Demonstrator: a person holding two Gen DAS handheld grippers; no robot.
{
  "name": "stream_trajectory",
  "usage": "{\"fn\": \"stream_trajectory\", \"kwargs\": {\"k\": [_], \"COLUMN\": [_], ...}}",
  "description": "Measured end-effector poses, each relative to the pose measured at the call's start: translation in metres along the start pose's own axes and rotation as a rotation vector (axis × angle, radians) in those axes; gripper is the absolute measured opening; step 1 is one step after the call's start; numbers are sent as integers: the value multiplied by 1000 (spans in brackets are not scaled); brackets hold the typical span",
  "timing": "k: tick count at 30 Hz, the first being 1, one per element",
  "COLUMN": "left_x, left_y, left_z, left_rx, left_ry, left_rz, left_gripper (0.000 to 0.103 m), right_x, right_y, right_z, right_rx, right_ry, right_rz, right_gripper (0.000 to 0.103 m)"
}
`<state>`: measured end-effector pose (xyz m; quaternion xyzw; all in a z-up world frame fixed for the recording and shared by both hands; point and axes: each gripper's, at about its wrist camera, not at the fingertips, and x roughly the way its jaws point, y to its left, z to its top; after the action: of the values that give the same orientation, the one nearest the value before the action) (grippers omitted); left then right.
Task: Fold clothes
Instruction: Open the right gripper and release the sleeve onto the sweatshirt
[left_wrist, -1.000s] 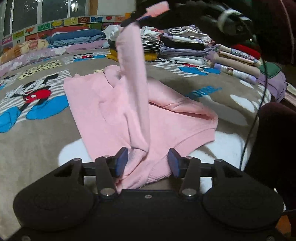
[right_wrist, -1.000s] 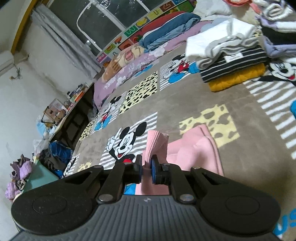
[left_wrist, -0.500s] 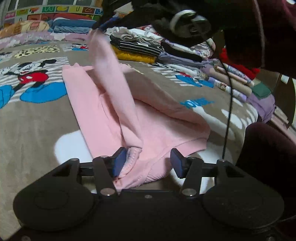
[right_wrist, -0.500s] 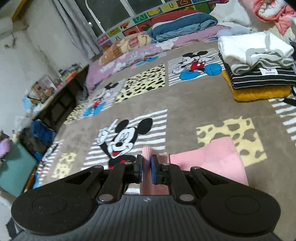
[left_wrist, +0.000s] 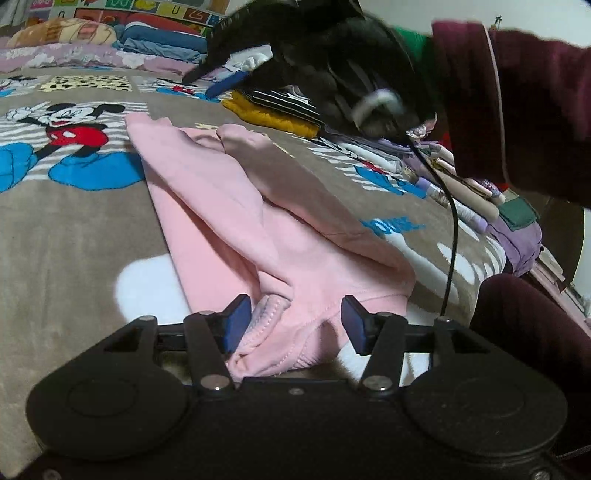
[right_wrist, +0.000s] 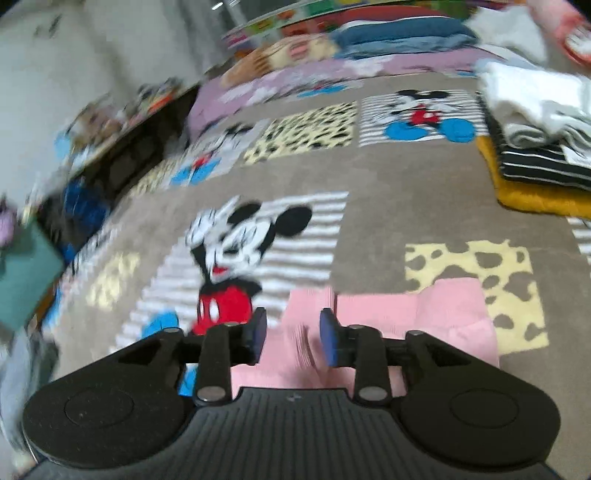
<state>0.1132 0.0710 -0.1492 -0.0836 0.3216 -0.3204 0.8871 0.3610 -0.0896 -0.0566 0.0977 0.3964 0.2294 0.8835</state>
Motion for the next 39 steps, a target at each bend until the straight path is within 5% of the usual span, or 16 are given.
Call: {"fn": "stream_trajectory", "kwargs": {"k": [16,27,35,39], "left_x": [-7,-1,-2,-2], "left_y": [17,22,22,21], "left_z": [4,7,7,7], "left_rx": [-138,-147,-149,-154], "left_ry": [-35,-22,-21,-21], "left_rz": [-34,-33,-32,-33], "left_gripper": [57,59,59,59], "right_x": [41,34,43,51], "right_y": [-6,-10,-14,-8], "right_z": [-26,-34,-31,-35], "right_rx": [-118,-159,-149,-165], "right_ry": [41,20,20,36], "right_rz": [122,141,121,133], "right_gripper": [45,17,20,30]}}
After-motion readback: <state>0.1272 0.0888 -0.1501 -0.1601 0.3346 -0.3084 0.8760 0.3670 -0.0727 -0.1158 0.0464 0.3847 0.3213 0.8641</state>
